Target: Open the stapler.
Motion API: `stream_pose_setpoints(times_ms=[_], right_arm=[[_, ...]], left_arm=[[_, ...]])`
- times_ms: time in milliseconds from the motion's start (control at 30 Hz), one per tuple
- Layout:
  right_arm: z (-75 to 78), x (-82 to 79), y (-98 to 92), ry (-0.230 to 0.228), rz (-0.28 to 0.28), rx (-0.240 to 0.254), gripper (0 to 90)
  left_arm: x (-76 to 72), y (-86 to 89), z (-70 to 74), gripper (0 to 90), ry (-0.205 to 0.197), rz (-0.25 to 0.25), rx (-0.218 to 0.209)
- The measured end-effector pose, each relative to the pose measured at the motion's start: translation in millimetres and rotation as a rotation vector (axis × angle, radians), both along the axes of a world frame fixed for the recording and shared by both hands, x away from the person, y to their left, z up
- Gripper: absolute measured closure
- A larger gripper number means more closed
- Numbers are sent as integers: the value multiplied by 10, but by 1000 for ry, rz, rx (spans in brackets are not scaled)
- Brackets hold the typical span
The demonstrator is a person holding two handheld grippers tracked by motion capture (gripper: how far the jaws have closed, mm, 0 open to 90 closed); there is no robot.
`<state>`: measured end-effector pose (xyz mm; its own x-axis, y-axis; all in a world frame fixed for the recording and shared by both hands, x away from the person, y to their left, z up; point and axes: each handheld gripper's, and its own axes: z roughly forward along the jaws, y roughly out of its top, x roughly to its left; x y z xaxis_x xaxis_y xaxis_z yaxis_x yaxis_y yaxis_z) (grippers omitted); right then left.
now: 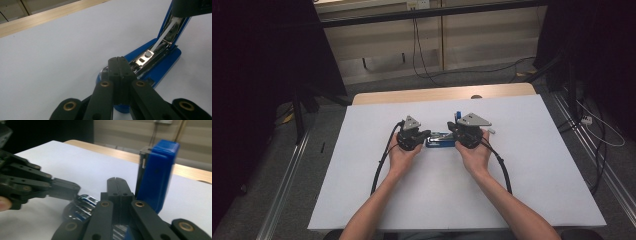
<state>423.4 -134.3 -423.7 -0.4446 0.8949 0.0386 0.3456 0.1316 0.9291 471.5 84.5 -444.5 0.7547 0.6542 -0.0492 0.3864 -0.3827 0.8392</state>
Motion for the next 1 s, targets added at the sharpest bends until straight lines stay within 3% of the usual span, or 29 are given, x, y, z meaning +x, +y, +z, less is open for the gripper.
stream_pose_setpoints(times_ms=[567,1000], right_arm=[[-13,-18,-77,1,-10,-5,900],[-61,-7,-317,26,-62,3,900]], left_arm=[[-1,-1,1,900,0,0,1],[-3,-3,2,900,-2,-1,4]])
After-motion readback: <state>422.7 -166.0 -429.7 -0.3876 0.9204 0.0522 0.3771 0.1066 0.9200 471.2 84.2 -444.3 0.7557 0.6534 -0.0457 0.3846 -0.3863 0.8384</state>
